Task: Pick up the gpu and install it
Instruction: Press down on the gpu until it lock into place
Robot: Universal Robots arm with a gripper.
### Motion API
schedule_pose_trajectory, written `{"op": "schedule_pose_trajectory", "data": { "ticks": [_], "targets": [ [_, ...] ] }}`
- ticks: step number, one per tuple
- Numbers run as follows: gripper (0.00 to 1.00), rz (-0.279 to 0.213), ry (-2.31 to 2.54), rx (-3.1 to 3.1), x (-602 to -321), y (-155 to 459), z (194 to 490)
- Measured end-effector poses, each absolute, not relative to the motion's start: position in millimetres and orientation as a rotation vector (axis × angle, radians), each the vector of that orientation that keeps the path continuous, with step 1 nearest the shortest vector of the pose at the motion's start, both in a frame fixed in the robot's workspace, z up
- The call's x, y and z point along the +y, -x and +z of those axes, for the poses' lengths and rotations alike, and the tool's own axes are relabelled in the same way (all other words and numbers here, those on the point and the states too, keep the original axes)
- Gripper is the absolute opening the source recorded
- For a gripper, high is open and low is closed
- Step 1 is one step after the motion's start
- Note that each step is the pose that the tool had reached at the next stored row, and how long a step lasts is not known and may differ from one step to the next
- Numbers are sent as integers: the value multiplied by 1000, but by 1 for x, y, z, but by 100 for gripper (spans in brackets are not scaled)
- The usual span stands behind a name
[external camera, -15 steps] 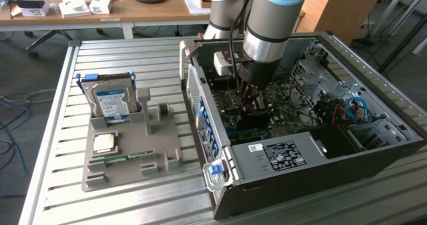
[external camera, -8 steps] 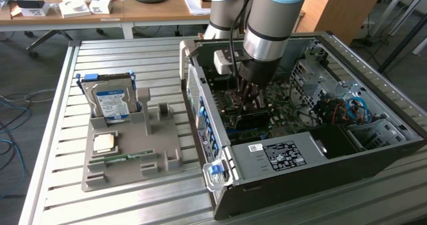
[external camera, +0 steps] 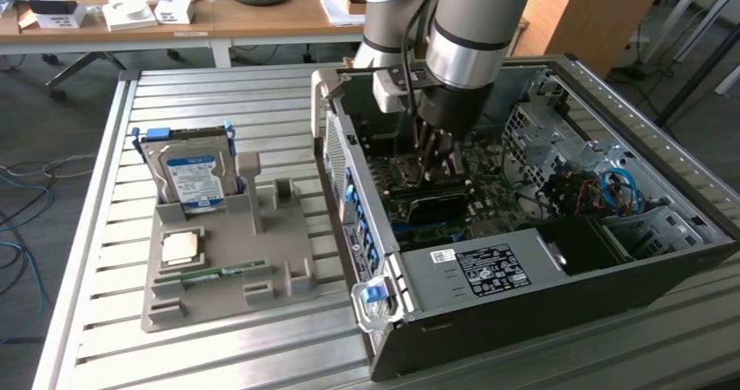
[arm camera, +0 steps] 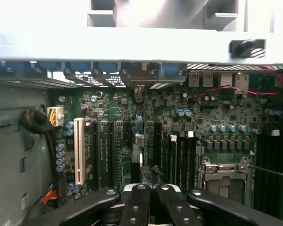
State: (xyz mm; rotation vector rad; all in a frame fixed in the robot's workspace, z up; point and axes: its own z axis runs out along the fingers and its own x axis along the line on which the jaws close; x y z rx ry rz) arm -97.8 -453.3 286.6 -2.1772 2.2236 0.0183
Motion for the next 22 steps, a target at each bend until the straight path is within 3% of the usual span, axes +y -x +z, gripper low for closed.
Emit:
{"op": "schedule_pose_trajectory", "data": {
  "ticks": [17, 22],
  "targets": [
    [11, 18, 2177, 2223, -453, 97, 340],
    [11, 20, 2177, 2223, -453, 96, 342]
  ]
}}
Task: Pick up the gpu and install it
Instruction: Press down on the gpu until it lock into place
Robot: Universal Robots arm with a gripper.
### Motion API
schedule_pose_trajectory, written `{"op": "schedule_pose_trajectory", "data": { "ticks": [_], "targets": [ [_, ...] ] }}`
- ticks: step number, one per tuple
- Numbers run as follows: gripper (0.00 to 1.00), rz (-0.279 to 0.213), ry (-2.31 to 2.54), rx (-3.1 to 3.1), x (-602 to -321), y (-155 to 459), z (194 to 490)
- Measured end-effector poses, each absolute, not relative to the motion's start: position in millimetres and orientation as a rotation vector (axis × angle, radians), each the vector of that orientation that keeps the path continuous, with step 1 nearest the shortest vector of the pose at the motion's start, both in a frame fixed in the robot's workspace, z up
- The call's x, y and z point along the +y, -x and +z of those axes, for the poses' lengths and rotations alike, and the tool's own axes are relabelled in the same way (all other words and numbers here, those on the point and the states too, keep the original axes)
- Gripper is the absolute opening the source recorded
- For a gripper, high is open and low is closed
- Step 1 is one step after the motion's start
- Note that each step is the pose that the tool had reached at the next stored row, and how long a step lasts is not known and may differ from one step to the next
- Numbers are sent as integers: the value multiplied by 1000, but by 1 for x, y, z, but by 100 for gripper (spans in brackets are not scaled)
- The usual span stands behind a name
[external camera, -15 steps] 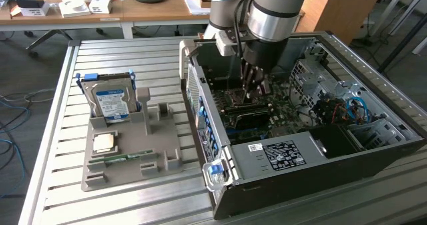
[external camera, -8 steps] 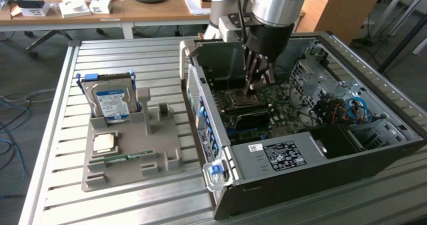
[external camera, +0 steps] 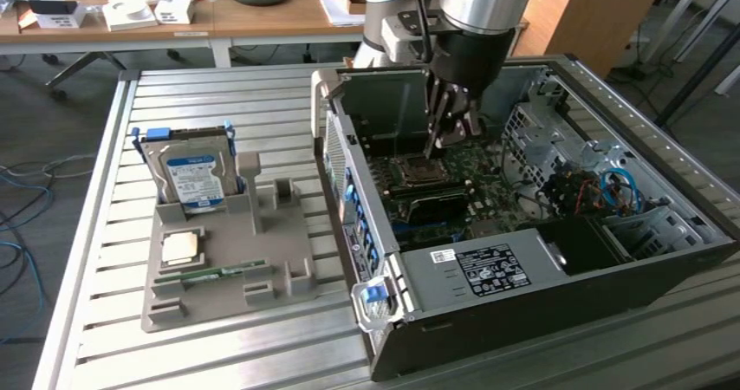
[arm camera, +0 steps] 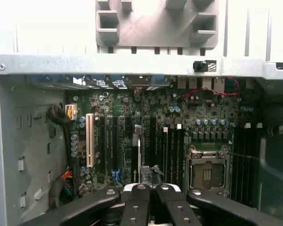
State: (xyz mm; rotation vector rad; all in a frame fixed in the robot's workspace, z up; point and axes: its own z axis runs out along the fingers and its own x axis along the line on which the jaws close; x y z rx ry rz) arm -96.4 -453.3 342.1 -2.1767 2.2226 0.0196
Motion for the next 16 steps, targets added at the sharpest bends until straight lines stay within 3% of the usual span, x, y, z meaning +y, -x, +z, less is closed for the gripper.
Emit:
{"op": "schedule_pose_trajectory", "data": {
  "ticks": [16],
  "targets": [
    [11, 20, 2176, 2223, -453, 87, 342]
  ]
}}
